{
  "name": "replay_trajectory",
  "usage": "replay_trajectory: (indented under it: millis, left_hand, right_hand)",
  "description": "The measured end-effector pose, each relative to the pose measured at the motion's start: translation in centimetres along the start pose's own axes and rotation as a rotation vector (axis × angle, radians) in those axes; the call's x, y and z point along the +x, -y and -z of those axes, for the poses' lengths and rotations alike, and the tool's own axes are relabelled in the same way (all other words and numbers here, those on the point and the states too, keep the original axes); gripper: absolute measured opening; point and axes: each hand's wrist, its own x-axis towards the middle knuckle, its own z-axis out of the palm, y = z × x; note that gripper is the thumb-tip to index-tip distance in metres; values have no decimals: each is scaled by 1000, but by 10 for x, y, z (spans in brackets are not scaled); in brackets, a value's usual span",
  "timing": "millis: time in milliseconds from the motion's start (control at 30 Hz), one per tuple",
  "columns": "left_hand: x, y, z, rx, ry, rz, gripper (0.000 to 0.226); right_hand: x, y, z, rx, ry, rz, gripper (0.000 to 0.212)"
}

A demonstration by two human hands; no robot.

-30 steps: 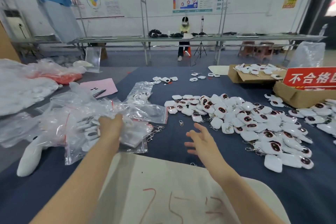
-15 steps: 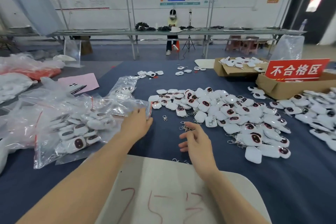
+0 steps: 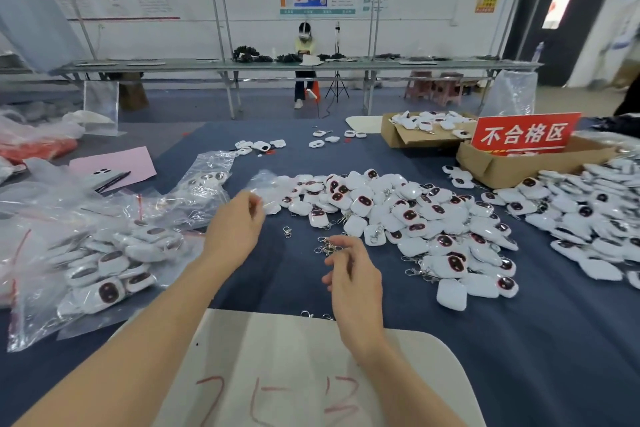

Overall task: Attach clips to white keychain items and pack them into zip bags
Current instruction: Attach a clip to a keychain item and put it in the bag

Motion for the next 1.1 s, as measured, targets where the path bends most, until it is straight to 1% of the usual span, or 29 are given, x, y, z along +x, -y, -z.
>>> replay_trajectory:
  millis: [67, 100, 167, 233, 300, 333, 367, 400, 433, 467, 533, 567, 633, 700, 733, 767, 800, 867, 900, 1000, 1100]
  left_hand:
    - [-5, -13, 5, -73, 59, -146, 3]
    - [-8, -18, 7, -66, 83, -227, 4]
    - [-15, -25, 10, -31, 104, -357, 17]
    - [-24, -31, 14, -74, 153, -409, 29]
    - [-36, -35, 17, -182, 266, -406, 42]
    - [-43, -38, 16, -229, 327, -395, 46]
    - [-51, -40, 13, -260, 380, -387, 46]
    - [-59, -43, 9, -282, 425, -381, 45]
    - [-66, -45, 5, -305, 459, -377, 44]
    - [-73, -48, 0, -334, 485, -367, 44]
    - [-83, -49, -8, -420, 535, -310, 34]
    - [-87, -48, -11, -462, 555, -258, 28]
    - [-95, -47, -18, -556, 577, -87, 26]
    - [-104, -50, -23, -673, 605, 131, 26]
    - [-108, -52, -24, -723, 612, 219, 21]
    - [-110, -55, -24, -768, 623, 280, 16]
    - [-113, -57, -23, -802, 643, 314, 19]
    - [-116, -57, -19, -795, 695, 310, 33]
    - [-117, -56, -17, -739, 707, 279, 35]
    - [-116, -51, -14, -518, 692, 192, 34]
    - [-115, -48, -14, -501, 648, 199, 31]
  right_hand:
    - [-3, 5, 2, -4, -29, 38, 34]
    - [-5, 9, 4, 0, -51, 65, 34]
    - [-10, 19, 9, -1, -107, 172, 33]
    - [-13, 38, 19, -27, -178, 400, 31]
    - [-11, 56, 32, -97, -208, 718, 27]
    - [-7, 63, 38, -153, -194, 833, 26]
    - [-2, 68, 44, -214, -157, 875, 26]
    - [3, 71, 48, -272, -99, 842, 26]
    - [7, 71, 53, -331, -28, 753, 28]
    - [10, 68, 56, -402, 55, 630, 29]
    - [14, 50, 65, -544, 218, 384, 33]
    - [14, 38, 68, -590, 279, 292, 35]
    - [7, 16, 73, -643, 331, 185, 35]
    - [1, -3, 73, -659, 319, 152, 33]
    - [0, -9, 72, -668, 305, 158, 32]
    - [-1, -12, 71, -671, 287, 166, 31]
    - [0, -14, 70, -661, 269, 169, 30]
    - [2, -15, 69, -629, 254, 161, 29]
    - [2, -16, 69, -620, 256, 160, 29]
    - [1, -15, 74, -586, 264, 173, 28]
    - [0, -12, 83, -551, 271, 170, 28]
